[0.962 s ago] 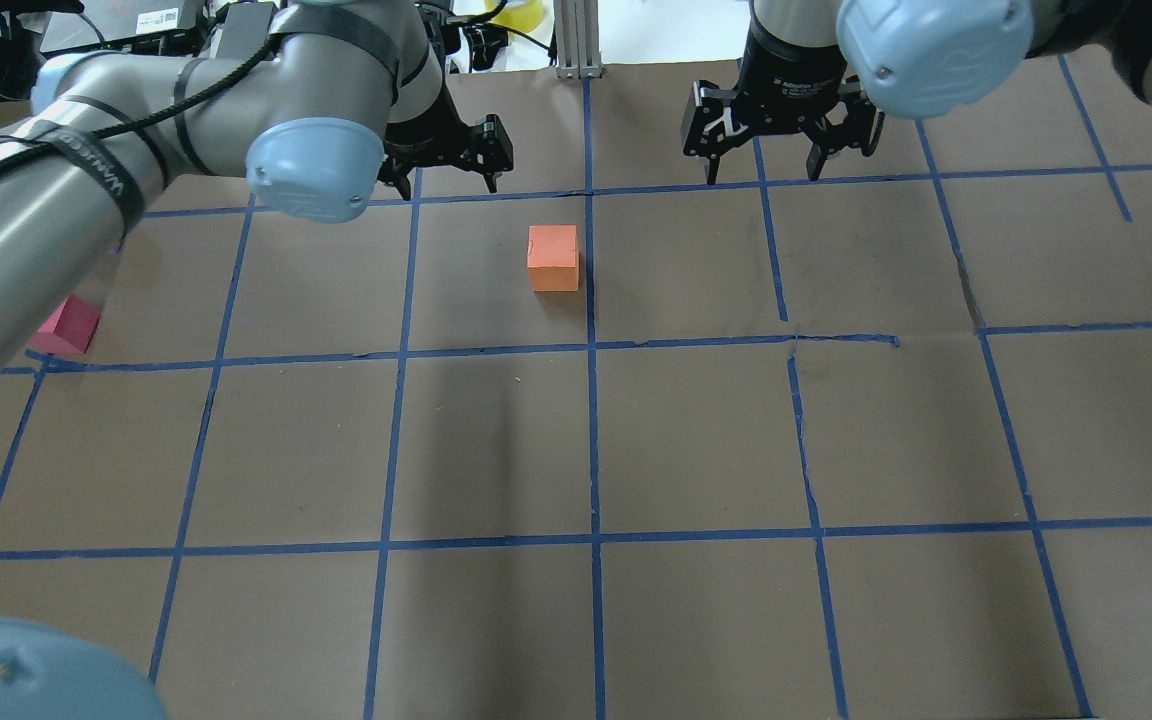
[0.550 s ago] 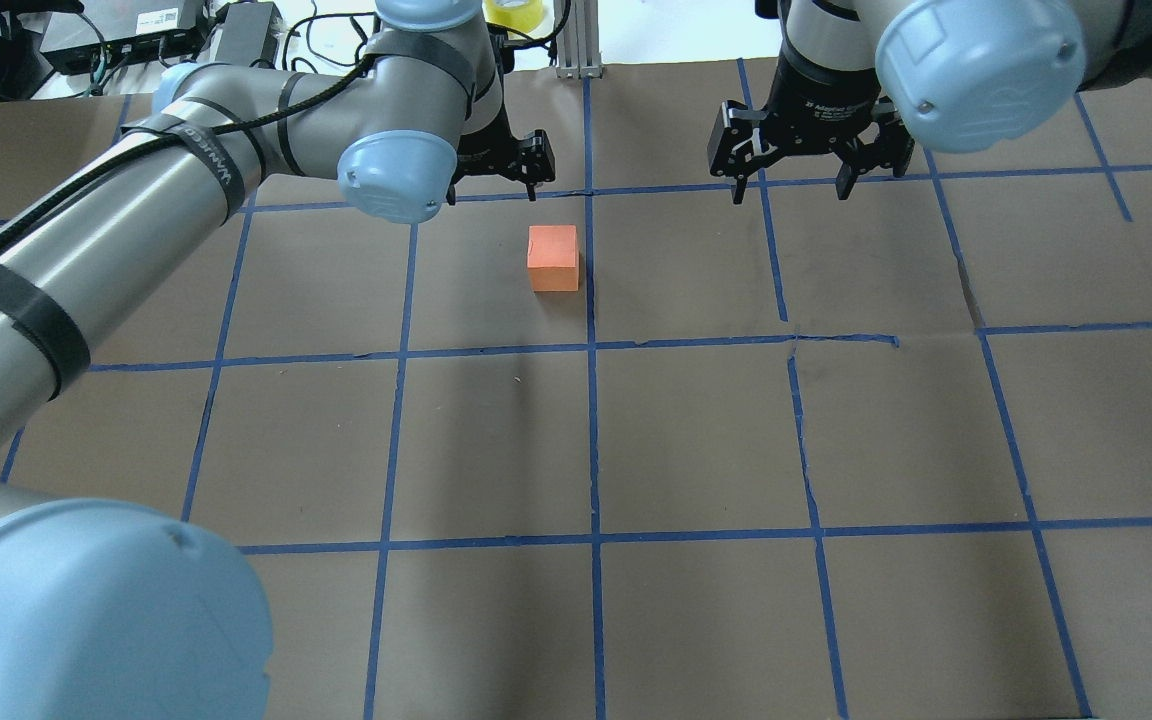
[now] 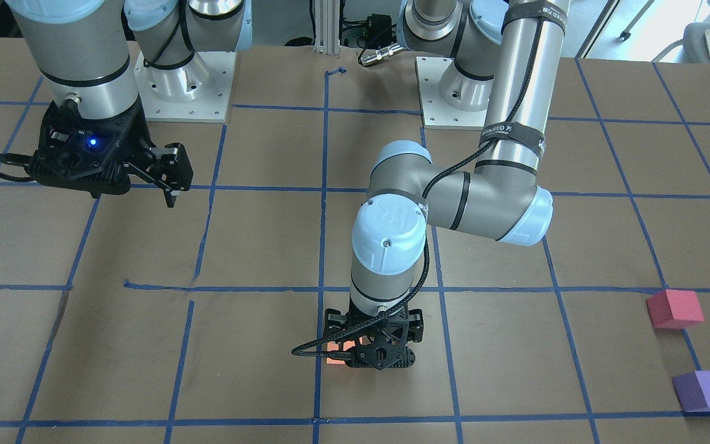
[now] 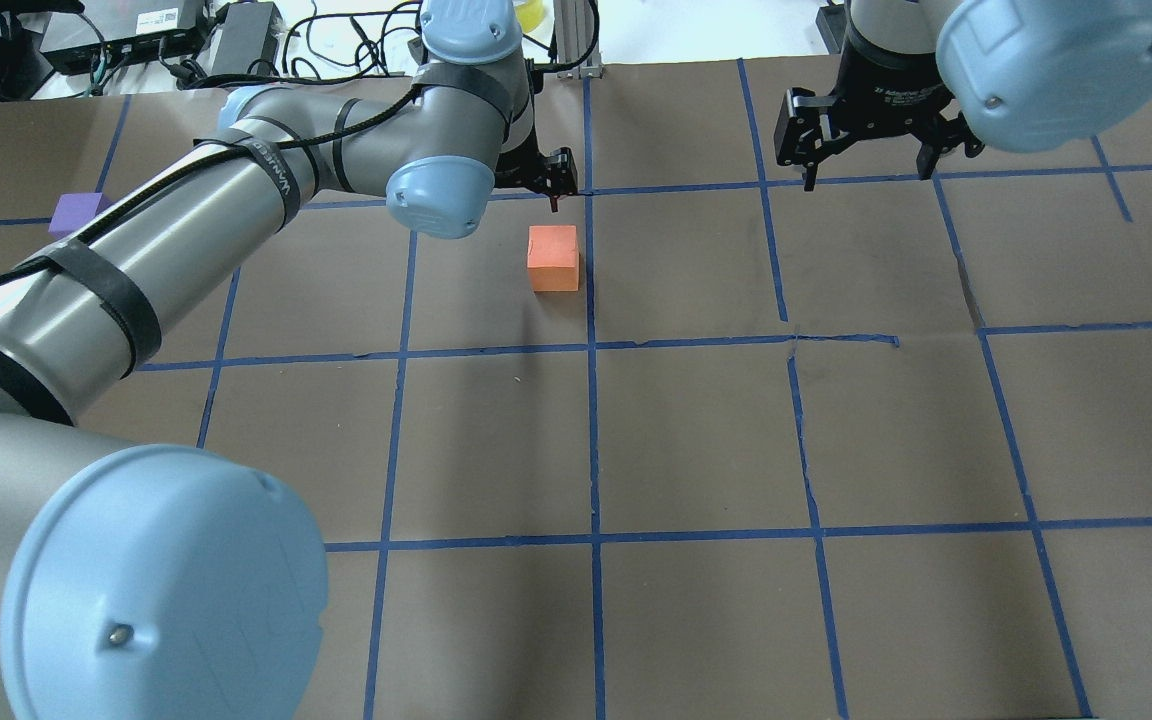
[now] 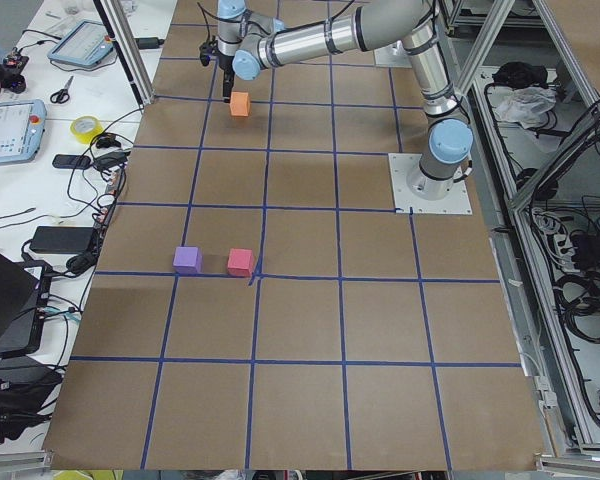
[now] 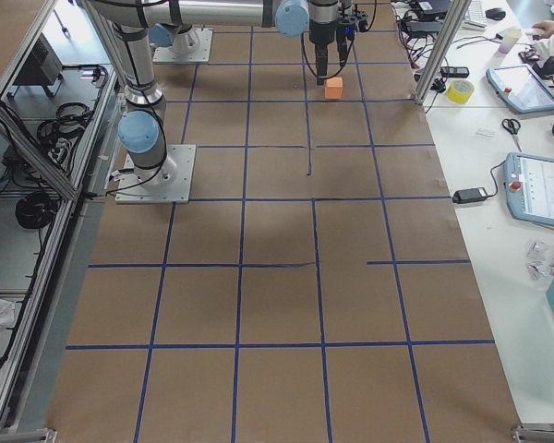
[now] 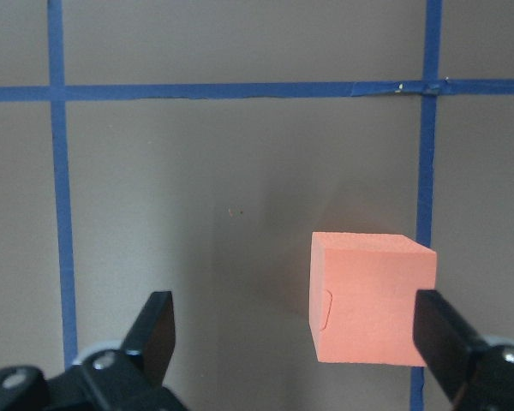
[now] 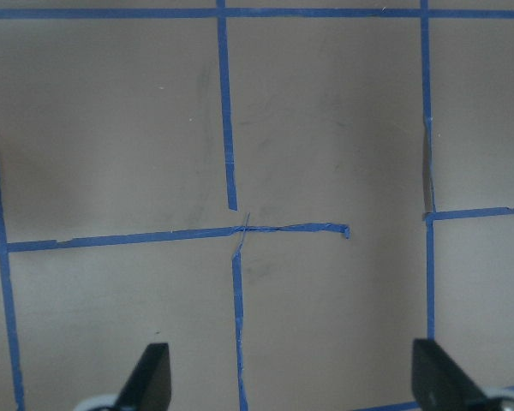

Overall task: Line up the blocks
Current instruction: 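Reach the left gripper to the orange cube while the right arm withdraws, then close the left gripper on the orange cube and lift it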

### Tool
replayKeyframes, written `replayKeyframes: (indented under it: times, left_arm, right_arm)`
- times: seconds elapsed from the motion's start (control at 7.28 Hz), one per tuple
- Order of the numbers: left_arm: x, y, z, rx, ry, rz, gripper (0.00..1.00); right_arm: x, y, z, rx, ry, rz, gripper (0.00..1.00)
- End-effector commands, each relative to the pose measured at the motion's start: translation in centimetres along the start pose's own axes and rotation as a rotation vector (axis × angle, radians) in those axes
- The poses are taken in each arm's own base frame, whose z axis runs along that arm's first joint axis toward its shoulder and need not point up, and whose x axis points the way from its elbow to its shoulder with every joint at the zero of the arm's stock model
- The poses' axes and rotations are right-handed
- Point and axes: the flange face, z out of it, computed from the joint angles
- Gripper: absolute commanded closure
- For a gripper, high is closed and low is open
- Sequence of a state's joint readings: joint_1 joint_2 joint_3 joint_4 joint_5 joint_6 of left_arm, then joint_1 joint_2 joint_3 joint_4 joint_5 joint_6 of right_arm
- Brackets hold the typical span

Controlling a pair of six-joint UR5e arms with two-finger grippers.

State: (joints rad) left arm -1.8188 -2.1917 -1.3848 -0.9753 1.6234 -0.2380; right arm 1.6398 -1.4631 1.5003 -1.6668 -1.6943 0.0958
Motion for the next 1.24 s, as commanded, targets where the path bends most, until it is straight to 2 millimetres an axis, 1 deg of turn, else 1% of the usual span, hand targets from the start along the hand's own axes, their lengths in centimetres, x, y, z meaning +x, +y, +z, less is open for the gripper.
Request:
replayKeyframes:
  times: [0.0,0.14,0.27,0.41,0.55,0.82,0.96,1.1]
  left_arm:
    - [1.7,0.7,2.7,-0.025,0.0,0.02,0.0]
    - [2.3,0.9,3.6,-0.031,0.001,0.022,0.0]
    - [3.5,1.6,3.8,-0.036,0.0,0.043,0.0]
    - [3.6,1.9,4.6,-0.048,-0.004,0.05,0.0]
    - [3.7,1.7,4.9,-0.041,-0.002,0.071,0.07]
    - [3.7,2.0,6.1,-0.054,-0.004,0.069,0.1]
    - [3.5,2.1,6.3,-0.058,-0.006,0.078,0.13]
    - [3.5,2.1,6.3,-0.059,-0.005,0.066,0.18]
  right_arm:
    - [-1.0,0.7,-0.4,-0.019,-0.122,-0.084,0.0]
    - [-0.8,0.7,-0.4,-0.018,-0.122,-0.089,0.0]
    - [-0.5,0.5,-0.4,-0.017,-0.125,-0.083,0.0]
    - [0.5,0.2,-0.3,-0.018,-0.124,-0.075,0.0]
    - [0.9,0.4,-0.6,-0.016,-0.116,-0.069,0.0]
    - [1.1,0.4,-0.6,-0.016,-0.116,-0.06,0.0]
    - [1.1,0.5,-0.6,-0.024,-0.116,-0.058,0.0]
    - [1.1,1.0,-0.7,-0.049,-0.117,-0.054,0.0]
